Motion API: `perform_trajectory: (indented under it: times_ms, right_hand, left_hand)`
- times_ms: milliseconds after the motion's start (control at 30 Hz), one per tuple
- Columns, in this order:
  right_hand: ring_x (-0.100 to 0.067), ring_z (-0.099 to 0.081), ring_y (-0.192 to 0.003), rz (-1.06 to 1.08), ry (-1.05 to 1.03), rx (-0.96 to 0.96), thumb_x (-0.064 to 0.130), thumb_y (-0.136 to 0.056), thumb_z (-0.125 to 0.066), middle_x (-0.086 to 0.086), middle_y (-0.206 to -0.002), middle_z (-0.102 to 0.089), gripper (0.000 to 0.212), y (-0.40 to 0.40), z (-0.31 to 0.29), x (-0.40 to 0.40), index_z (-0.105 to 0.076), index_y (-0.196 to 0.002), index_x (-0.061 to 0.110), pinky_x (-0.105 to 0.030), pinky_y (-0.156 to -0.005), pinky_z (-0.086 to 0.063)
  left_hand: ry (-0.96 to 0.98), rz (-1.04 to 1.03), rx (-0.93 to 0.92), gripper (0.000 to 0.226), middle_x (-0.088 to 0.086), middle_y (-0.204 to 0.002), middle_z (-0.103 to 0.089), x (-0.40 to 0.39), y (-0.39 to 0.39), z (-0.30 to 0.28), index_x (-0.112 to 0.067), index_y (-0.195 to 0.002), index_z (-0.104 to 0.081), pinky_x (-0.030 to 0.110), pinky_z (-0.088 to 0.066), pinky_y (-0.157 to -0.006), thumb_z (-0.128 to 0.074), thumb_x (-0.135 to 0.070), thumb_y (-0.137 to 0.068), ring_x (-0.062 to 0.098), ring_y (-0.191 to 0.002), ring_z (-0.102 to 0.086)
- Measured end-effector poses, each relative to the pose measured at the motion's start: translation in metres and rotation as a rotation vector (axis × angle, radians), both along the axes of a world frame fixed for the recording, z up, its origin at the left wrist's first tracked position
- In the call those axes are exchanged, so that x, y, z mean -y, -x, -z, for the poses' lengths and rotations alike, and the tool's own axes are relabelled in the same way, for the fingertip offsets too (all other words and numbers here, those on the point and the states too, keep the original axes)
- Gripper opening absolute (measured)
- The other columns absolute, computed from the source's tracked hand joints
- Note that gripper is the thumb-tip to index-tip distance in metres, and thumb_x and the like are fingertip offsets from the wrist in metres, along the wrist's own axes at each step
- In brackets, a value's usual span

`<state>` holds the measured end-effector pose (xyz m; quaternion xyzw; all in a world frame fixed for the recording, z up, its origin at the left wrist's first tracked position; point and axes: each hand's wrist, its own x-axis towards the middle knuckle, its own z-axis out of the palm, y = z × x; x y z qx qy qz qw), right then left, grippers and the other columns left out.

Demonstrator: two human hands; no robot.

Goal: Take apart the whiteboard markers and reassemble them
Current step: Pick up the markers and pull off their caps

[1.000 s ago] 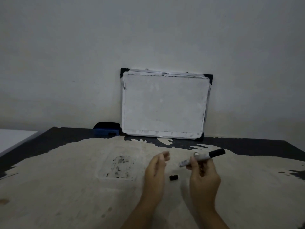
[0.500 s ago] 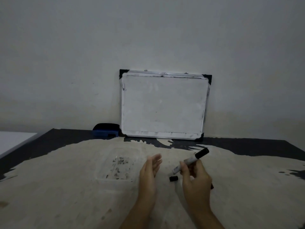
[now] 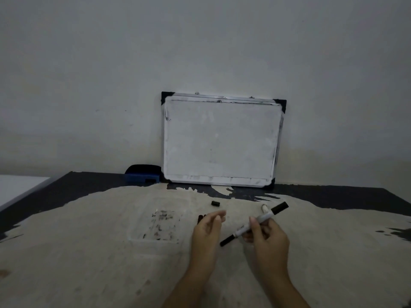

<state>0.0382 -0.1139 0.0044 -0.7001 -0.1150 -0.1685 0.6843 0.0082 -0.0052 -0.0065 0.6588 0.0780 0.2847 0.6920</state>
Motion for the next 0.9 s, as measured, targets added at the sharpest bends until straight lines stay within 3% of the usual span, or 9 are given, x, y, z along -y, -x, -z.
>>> perform_trajectory:
  times_ms: [67, 133, 233, 400, 500, 567, 733, 833, 900]
  right_hand:
    - [-0.017, -0.065, -0.056, -0.015, -0.082, -0.060, 0.010, -0.090, -0.056, -0.012, -0.067, -0.068, 0.022, -0.004, 0.001, 0.002, -0.061, -0.110, 0.018, -0.014, -0.047, -0.052]
    - [-0.019, -0.064, -0.056, -0.022, -0.110, -0.100, 0.012, -0.090, -0.056, -0.014, -0.067, -0.068, 0.035, -0.008, 0.004, 0.004, -0.056, -0.124, 0.005, -0.017, -0.048, -0.054]
    - [-0.012, -0.064, -0.052, -0.024, -0.178, -0.137, 0.013, -0.090, -0.056, -0.014, -0.068, -0.068, 0.031, -0.011, 0.006, 0.006, -0.058, -0.118, 0.000, -0.017, -0.047, -0.054]
    - [-0.022, -0.066, -0.059, -0.038, -0.281, -0.185, 0.015, -0.090, -0.056, -0.018, -0.074, -0.068, 0.019, -0.011, 0.002, 0.009, -0.064, -0.099, 0.001, -0.016, -0.047, -0.054]
    - [-0.018, -0.067, -0.057, -0.055, -0.319, -0.185, 0.015, -0.090, -0.055, -0.016, -0.075, -0.069, 0.014, -0.009, 0.000, 0.009, -0.062, -0.101, 0.010, -0.018, -0.049, -0.056]
    - [-0.018, -0.067, -0.057, -0.050, -0.350, -0.185, 0.017, -0.090, -0.056, -0.015, -0.076, -0.069, 0.015, -0.010, 0.000, 0.009, -0.063, -0.102, 0.010, -0.018, -0.050, -0.056]
    - [-0.010, -0.068, -0.052, -0.020, -0.470, -0.212, 0.016, -0.091, -0.054, -0.016, -0.078, -0.068, 0.028, -0.014, -0.002, 0.014, -0.063, -0.104, -0.008, -0.015, -0.049, -0.055]
    - [-0.017, -0.070, -0.061, -0.110, -0.466, -0.229, 0.013, -0.090, -0.055, -0.023, -0.086, -0.069, 0.033, -0.012, -0.002, 0.012, -0.058, -0.114, -0.009, -0.020, -0.055, -0.058]
    - [-0.019, -0.070, -0.061, -0.197, -0.453, -0.248, 0.008, -0.090, -0.054, -0.026, -0.089, -0.068, 0.033, -0.010, -0.002, 0.010, -0.055, -0.117, -0.010, -0.021, -0.055, -0.058]
  left_hand:
    - [-0.077, 0.041, -0.022, 0.019, -0.007, -0.105, -0.067, 0.000, 0.000, 0.000, -0.023, -0.099, -0.065, 0.011, -0.049, -0.082, -0.049, -0.015, -0.092, 0.002, -0.100, -0.062]
    - [-0.175, 0.085, -0.047, 0.019, -0.010, -0.104, -0.066, 0.003, 0.001, -0.001, -0.026, -0.099, -0.064, 0.004, -0.046, -0.079, -0.051, -0.014, -0.092, -0.006, -0.099, -0.059]
    - [-0.292, 0.113, -0.063, 0.022, -0.011, -0.106, -0.065, 0.007, 0.000, 0.001, -0.034, -0.097, -0.060, 0.006, -0.047, -0.082, -0.054, -0.014, -0.090, -0.001, -0.100, -0.061]
    - [-0.360, 0.133, -0.020, 0.021, -0.017, -0.092, -0.067, 0.009, 0.001, 0.001, -0.028, -0.096, -0.063, 0.004, -0.046, -0.078, -0.058, -0.010, -0.087, -0.008, -0.094, -0.060]
    - [-0.339, 0.106, -0.008, 0.025, -0.008, -0.086, -0.071, 0.007, 0.000, 0.004, -0.036, -0.090, -0.064, 0.012, -0.052, -0.075, -0.059, -0.012, -0.087, 0.002, -0.086, -0.064]
    - [-0.358, 0.060, -0.011, 0.020, -0.008, -0.086, -0.070, 0.007, 0.000, 0.005, -0.031, -0.092, -0.066, 0.013, -0.052, -0.073, -0.057, -0.014, -0.088, 0.004, -0.084, -0.063]
    - [-0.372, -0.136, -0.016, 0.019, -0.007, -0.091, -0.064, 0.003, -0.002, 0.007, -0.035, -0.101, -0.059, 0.021, -0.051, -0.074, -0.047, -0.023, -0.094, 0.008, -0.082, -0.060]
    - [-0.322, -0.130, -0.035, 0.020, -0.009, -0.102, -0.062, 0.001, -0.001, 0.004, -0.030, -0.110, -0.059, 0.013, -0.044, -0.078, -0.049, -0.031, -0.092, 0.002, -0.094, -0.058]
    - [-0.294, -0.079, -0.038, 0.020, -0.004, -0.098, -0.063, 0.002, 0.001, 0.001, -0.031, -0.106, -0.061, 0.012, -0.046, -0.074, -0.057, -0.033, -0.087, 0.008, -0.090, -0.060]
